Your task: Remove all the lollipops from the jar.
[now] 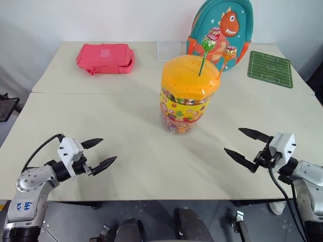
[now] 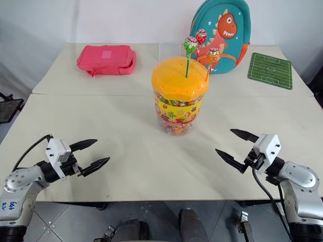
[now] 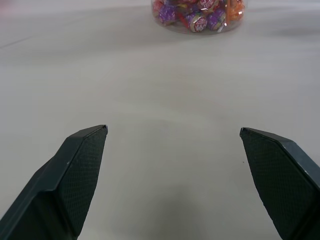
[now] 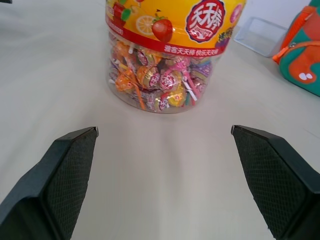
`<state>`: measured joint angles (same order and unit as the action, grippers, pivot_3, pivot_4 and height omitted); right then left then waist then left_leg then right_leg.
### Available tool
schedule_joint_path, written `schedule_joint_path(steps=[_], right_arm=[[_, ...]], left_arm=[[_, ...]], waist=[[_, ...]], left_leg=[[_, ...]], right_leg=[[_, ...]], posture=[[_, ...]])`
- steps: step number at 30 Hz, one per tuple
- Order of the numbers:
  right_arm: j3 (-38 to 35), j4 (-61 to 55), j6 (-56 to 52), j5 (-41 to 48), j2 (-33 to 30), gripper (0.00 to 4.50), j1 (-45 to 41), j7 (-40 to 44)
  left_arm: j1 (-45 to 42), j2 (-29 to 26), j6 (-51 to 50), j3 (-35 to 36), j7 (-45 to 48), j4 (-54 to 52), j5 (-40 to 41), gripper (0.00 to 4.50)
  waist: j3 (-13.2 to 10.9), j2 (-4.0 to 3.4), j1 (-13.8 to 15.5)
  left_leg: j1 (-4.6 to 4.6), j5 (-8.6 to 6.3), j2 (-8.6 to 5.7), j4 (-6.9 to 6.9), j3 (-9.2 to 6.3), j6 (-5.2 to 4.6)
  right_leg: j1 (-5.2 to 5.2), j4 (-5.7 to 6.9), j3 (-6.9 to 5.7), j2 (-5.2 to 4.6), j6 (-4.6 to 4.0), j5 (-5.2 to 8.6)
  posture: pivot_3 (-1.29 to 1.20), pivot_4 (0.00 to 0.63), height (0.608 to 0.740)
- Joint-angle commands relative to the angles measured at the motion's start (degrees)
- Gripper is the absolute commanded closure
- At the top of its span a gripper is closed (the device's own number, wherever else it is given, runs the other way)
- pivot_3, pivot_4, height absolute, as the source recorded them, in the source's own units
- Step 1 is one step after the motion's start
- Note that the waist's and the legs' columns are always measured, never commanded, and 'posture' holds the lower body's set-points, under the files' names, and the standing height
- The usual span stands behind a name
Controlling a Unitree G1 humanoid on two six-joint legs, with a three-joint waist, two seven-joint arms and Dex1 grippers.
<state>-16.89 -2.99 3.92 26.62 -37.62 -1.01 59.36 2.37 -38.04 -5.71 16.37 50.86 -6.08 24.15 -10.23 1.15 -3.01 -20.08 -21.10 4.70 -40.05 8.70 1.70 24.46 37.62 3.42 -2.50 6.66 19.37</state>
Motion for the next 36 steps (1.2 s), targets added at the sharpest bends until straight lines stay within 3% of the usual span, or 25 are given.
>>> schedule_joint_path(steps=[1, 4, 6, 9, 14, 21, 26, 30, 36], right_arm=[[-0.6, -1.5, 0.8, 1.0, -0.6, 0.03, 0.4, 1.0], [-0.8, -2.2, -0.6, 2.4, 0.3, 0.03, 0.5, 0.4], [-3.6, -4.5, -3.6, 5.9, 1.0, 0.03, 0.1, -3.0], [-9.9, -9.5, -8.6, 12.6, -0.1, 0.03, 0.5, -7.4], [-20.3, -17.7, -13.5, 20.9, -2.4, 0.03, 2.1, -11.5], [-28.6, -26.3, -18.1, 26.2, -5.6, 0.03, 8.0, -12.5], [-29.2, -28.4, -20.3, 28.0, -6.4, 0.03, 7.7, -15.0], [-28.7, -28.8, -21.3, 27.8, -6.3, 0.03, 8.4, -15.9], [-27.9, -28.6, -22.1, 27.4, -6.9, 0.03, 7.9, -16.3]], left_arm=[[-1.7, -0.6, 2.9, -0.5, -0.5, 0.1, -2.4, 0.0], [-4.5, 0.2, -0.1, 0.1, -0.7, -0.3, 1.0, 0.0], [-8.5, 0.3, -5.7, 1.3, 0.7, -2.0, 8.3, 0.0], [-16.0, -1.3, -14.0, 3.2, 2.4, -1.5, 17.9, 0.0], [-29.3, -2.8, -22.5, 1.3, 4.5, 1.4, 23.9, 0.0], [-50.7, 4.5, -22.4, -9.5, 8.6, 11.9, 18.2, 0.0], [-57.8, 6.7, -25.9, -12.7, 12.4, 14.2, 18.5, 0.0], [-64.2, 10.1, -24.2, -16.6, 13.0, 18.2, 13.9, 0.0], [-76.0, 18.7, -26.8, -23.0, 10.5, 27.1, 6.6, 0.0]], waist=[[0.0, 0.0, 0.1], [0.0, 0.0, 0.2], [0.0, 0.0, 0.1], [0.0, -0.01, 0.5], [0.0, -0.01, 1.1], [0.0, 0.01, 2.1], [0.0, 0.0, 1.1], [0.0, 0.0, 1.4], [0.0, 0.04, 2.6]], left_leg=[[0.0, 0.0, 0.0, 0.0, 0.0, 0.0], [-0.01, 0.0, -0.01, -0.01, 0.0, 0.0], [-0.01, 0.0, 0.0, -0.02, 0.0, 0.0], [-0.04, 0.0, 0.0, -0.05, -0.04, 0.0], [-0.01, 0.0, -0.01, -0.04, -0.08, 0.01], [-0.08, 0.01, -0.09, -0.17, -0.15, 0.01], [-0.08, 0.01, -0.07, -0.07, -0.11, 0.02], [-0.07, 0.03, -0.06, -0.08, -0.18, 0.05], [-0.23, 0.02, -0.16, -0.24, -0.23, -0.02]], right_leg=[[0.0, 0.0, 0.0, 0.0, 0.0, 0.0], [0.0, 0.0, 0.0, 0.0, 0.0, 0.0], [0.0, 0.04, 0.0, 0.0, 0.0, 0.0], [0.04, 0.14, -0.02, -0.02, 0.0, 0.0], [0.03, 0.17, -0.04, 0.0, 0.01, 0.0], [-0.1, -0.02, 0.0, 0.08, 0.09, -0.04], [-0.02, -0.03, 0.06, 0.13, 0.1, -0.05], [0.02, 0.06, 0.07, 0.17, 0.1, -0.05], [-0.03, -0.18, 0.13, 0.16, 0.18, -0.1]], posture=[[0.0, 0.15, 0.74], [0.0, 0.15, 0.74], [0.0, 0.15, 0.74], [0.0, 0.15, 0.74], [0.0, 0.15, 0.74], [0.0, 0.15, 0.74], [0.0, 0.15, 0.74], [0.0, 0.15, 0.74], [0.0, 0.15, 0.74]])
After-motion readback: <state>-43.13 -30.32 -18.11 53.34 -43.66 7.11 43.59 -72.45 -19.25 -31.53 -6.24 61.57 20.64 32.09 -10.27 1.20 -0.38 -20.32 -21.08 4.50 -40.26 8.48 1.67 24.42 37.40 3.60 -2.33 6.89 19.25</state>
